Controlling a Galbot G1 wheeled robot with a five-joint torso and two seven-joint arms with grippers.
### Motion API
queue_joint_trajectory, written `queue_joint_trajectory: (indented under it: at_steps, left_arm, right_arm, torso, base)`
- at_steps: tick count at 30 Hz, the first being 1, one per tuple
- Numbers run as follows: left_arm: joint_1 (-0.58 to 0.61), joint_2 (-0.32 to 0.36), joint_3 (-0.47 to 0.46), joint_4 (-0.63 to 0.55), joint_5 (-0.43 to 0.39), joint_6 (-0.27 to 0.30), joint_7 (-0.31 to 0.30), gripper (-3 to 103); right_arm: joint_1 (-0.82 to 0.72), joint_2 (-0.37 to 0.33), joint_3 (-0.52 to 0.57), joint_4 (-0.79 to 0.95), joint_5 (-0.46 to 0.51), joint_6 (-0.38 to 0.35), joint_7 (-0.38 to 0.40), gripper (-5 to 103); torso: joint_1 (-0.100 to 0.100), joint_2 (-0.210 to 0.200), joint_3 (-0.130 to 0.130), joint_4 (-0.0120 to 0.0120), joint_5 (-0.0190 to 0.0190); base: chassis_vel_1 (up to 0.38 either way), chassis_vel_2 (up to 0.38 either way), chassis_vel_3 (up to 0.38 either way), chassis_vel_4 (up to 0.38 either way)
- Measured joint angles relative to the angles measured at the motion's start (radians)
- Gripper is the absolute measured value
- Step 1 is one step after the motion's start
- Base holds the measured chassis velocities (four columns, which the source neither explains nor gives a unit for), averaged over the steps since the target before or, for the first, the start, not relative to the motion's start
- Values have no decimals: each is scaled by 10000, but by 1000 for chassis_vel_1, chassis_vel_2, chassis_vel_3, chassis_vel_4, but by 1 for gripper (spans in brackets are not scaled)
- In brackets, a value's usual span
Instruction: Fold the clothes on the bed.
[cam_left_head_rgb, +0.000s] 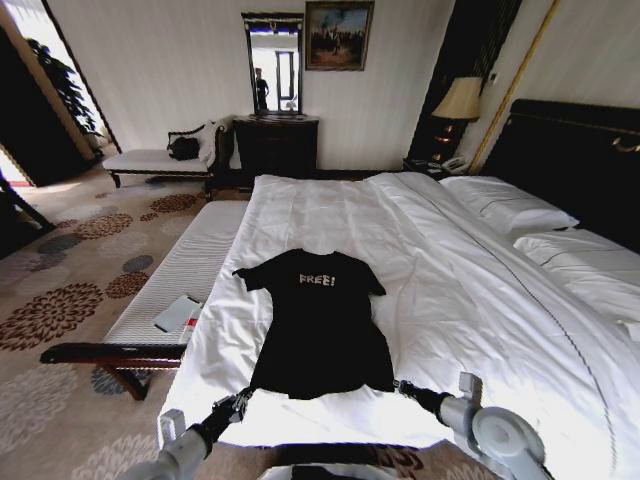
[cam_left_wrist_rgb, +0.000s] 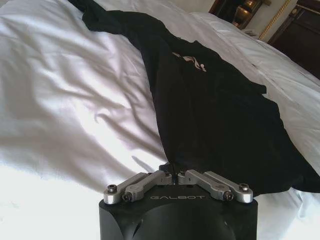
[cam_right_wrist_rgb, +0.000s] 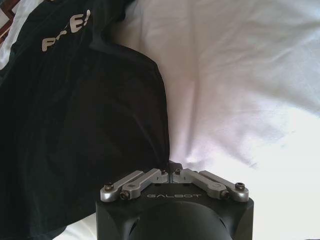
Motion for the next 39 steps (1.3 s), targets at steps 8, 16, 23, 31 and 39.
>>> queue_joint_trajectory:
  at_steps: [8,16,23,31,39]
  left_arm:
    - [14,-17,-47,64,11,-35,0,0]
    - [233,12,-305,257,49,-146,0,0]
    - [373,-93,-120,268,314,-177,0,0]
    - [638,-92,-160,151,525,-178,0,0]
    - [877,17,-503,205,538,-197,0,0]
  right_arm:
    - [-206,44,83,163,-121,1,7,0]
    - [-584,-181,594,363,-274,2,-7,0]
    - [-1174,-322,977,724,-529,3,-12,0]
    - [-1404,-223,996,821,-1124,4,-65,0]
    - [-1488,-168,1005,680,-1540,4,-151,0]
  torso:
    - [0,0,0,0,1]
    - [0,0,0,1,1]
    - [0,0,0,-2,0]
    - [0,0,0,0,1]
    - [1,0,0,0,1]
  base:
    - [0,0,0,0]
    - [0,0,0,0]
    - [0,0,0,0]
    - [0,0,0,0]
    - [0,0,0,0]
